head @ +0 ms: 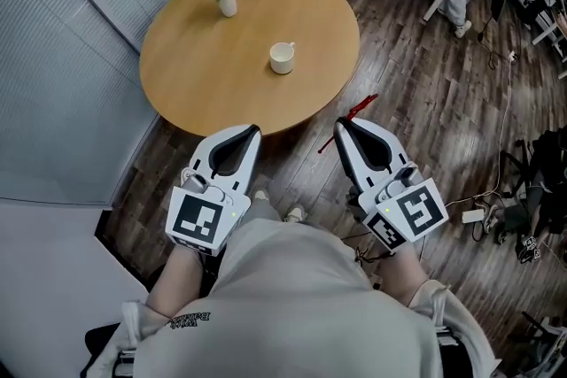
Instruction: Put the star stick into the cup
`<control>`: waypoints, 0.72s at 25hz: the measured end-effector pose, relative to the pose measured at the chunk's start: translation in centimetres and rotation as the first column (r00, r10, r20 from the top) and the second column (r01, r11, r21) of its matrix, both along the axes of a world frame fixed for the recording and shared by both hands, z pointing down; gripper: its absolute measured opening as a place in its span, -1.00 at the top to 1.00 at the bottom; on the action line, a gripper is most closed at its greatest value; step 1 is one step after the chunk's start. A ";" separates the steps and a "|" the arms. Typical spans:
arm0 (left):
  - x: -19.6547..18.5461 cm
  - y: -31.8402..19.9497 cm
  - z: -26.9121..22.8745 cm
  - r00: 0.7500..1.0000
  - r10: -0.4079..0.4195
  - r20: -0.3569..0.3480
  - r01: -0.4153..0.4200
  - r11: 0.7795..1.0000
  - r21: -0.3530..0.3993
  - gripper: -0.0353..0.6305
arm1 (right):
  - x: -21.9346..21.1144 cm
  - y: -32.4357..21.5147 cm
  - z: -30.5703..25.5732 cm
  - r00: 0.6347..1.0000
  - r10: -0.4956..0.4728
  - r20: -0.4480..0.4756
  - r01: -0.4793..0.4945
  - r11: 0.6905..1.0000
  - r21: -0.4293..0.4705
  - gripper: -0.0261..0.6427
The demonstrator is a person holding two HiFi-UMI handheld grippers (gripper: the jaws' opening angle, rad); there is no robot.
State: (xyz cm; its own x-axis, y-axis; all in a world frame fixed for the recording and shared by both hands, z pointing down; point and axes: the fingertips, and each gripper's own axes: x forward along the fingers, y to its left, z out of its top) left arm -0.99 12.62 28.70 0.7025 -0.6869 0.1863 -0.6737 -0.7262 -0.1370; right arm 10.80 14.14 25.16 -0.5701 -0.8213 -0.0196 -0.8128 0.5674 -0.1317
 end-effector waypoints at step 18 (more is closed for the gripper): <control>1.2 -3.9 1.1 1.000 0.009 0.003 -0.009 1.000 -0.008 0.83 | 0.9 -4.3 1.3 1.000 -0.001 0.002 0.001 1.000 -0.028 0.83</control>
